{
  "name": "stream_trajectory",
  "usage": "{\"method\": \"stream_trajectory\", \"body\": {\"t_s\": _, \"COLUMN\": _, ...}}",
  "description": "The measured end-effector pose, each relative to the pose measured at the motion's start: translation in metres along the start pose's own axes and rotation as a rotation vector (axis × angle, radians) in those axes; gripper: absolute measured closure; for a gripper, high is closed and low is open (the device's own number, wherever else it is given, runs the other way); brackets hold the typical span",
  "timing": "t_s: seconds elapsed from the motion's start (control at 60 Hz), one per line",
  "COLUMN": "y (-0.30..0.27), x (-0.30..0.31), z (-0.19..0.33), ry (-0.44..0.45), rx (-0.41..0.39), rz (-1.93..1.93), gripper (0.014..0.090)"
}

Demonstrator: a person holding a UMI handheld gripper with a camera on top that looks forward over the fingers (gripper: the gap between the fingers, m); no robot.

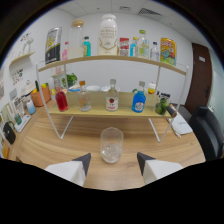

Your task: Make me a cup of Vodka Sunrise.

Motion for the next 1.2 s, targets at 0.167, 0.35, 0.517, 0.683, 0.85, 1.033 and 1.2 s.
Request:
{"method": "stream_trajectory", "body": {"t_s": 0.167, "y": 0.007, "x": 0.002, "z": -0.008, "ry": 0.019, "rx": -0.013, "rz": 0.002, "gripper": 0.0185}}
{"method": "stream_trajectory", "body": {"t_s": 0.35, "y": 0.021, "x": -0.019, "z": -0.023, "ry": 0.031, "rx": -0.015, "rz": 0.026, "gripper": 0.0198}}
{"method": "stream_trajectory", "body": {"t_s": 0.517, "y": 0.004, "x": -0.086, "z": -0.024, "ry": -0.035, "rx": 0.074, "rz": 0.076, "gripper": 0.0196}}
{"method": "stream_trajectory", "body": {"t_s": 0.683, "y": -0.039, "x": -0.143, "z": -0.003, "ry": -0.093, "rx": 0.193, "rz": 0.090, "gripper": 0.0195}}
{"method": "stream_trajectory", "body": {"t_s": 0.85, "y": -0.089, "x": -0.173, "z": 0.032, "ry": -0.100, "rx": 0.285, "rz": 0.061, "gripper": 0.0192}}
{"method": "stream_trajectory", "body": {"t_s": 1.033, "y": -0.134, "x": -0.182, "z": 0.078, "ry": -0.072, "rx": 0.355, "rz": 0.027, "gripper": 0.0203}}
{"method": "stream_trajectory", "body": {"t_s": 1.2, "y": -0.147, "x": -0.187, "z": 0.114, "ry": -0.067, "rx": 0.345, "rz": 0.014, "gripper": 0.0366}}
